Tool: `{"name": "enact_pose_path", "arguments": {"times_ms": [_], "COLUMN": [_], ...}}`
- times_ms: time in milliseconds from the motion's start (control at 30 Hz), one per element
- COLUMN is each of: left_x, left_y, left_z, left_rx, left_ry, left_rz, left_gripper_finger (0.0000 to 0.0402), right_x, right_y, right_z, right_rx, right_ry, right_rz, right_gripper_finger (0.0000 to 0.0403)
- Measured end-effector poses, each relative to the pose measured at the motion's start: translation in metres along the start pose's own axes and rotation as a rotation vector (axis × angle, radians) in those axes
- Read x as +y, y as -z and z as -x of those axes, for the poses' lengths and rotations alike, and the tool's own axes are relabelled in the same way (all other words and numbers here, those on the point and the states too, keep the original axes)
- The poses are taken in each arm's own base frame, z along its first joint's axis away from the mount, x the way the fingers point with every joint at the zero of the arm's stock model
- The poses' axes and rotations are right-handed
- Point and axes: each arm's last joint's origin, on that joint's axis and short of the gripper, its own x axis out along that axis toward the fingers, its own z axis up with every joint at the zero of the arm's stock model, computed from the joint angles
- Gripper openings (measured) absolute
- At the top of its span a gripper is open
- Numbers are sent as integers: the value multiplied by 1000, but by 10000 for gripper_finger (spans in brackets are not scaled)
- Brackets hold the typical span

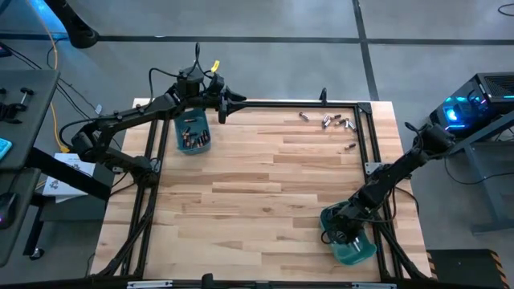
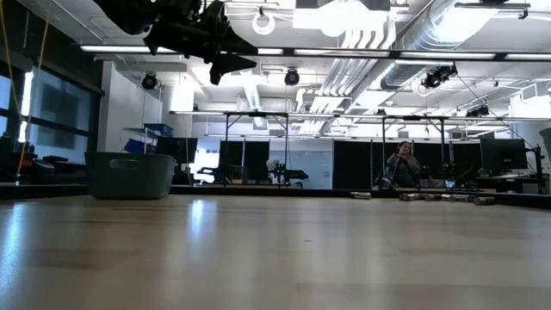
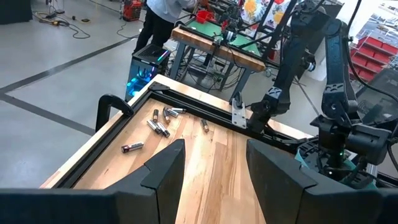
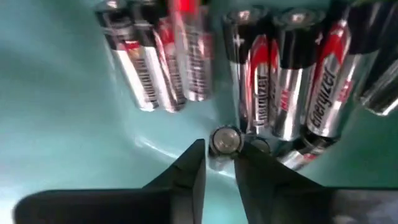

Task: Sort batteries
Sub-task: Put the silver battery into the green bin, then put the black battery into the blue bin

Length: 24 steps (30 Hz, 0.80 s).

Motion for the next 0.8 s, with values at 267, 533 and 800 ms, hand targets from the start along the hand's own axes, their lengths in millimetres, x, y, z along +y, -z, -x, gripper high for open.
{"name": "enact_pose_path", "arguments": {"times_ms": [267, 533, 800], "left_x": [0, 0, 0], "left_y": [0, 0, 0], "left_z": [0, 0, 0], "left_rx": [0, 0, 0], "left_ry": [0, -1, -1], "left_rz": [0, -1, -2], "left_gripper_finger": [165, 165, 165], "right_x": [15, 37, 51], "right_y": [8, 26, 31], "right_z": [9, 50, 151], "right_rx": [5, -54, -507], "right_ry": [-59, -180, -178], "right_rz": [-19, -21, -33], "right_gripper_finger": [147, 194, 193]}}
